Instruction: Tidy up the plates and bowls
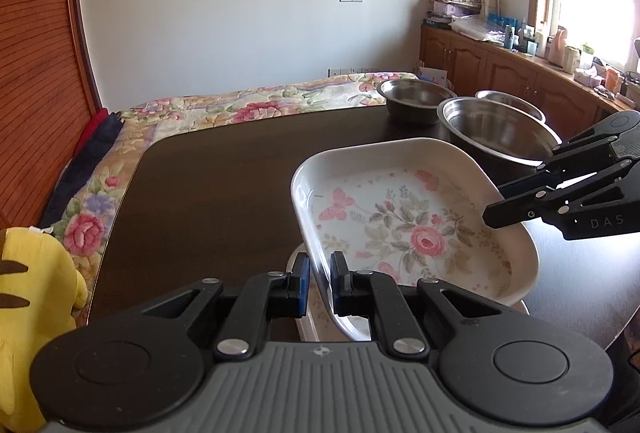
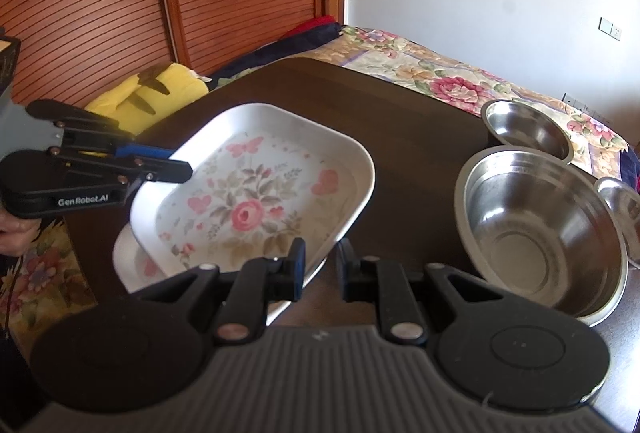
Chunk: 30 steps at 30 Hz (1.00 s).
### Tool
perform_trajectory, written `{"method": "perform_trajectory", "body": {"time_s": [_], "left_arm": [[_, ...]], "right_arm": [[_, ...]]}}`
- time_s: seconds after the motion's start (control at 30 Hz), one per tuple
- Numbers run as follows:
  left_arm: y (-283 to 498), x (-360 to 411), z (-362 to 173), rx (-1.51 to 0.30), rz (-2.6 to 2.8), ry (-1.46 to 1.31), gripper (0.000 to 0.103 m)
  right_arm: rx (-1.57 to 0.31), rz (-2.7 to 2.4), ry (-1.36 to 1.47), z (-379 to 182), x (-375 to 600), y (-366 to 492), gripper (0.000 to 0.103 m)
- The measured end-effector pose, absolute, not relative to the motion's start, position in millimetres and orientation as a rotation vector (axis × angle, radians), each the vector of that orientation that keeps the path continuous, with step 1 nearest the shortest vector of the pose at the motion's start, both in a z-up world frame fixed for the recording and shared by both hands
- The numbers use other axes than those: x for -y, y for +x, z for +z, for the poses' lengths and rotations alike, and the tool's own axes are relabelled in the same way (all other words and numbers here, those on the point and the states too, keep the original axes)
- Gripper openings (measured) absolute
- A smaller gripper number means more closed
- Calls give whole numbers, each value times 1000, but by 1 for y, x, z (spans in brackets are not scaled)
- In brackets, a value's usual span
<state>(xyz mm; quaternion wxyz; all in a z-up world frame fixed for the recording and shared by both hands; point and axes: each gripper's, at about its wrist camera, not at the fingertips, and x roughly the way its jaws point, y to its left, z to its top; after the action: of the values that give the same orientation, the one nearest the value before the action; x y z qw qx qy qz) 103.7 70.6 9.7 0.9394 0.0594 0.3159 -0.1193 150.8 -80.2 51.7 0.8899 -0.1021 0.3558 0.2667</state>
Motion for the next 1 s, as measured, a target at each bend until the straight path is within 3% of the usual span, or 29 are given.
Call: {"method": "perform_trajectory", "body": {"time_s": [1.0], "left_arm": [[95, -72, -5, -692, -205, 104, 12]], "right_arm": [[-714, 623, -191, 42, 81, 137, 19]]}}
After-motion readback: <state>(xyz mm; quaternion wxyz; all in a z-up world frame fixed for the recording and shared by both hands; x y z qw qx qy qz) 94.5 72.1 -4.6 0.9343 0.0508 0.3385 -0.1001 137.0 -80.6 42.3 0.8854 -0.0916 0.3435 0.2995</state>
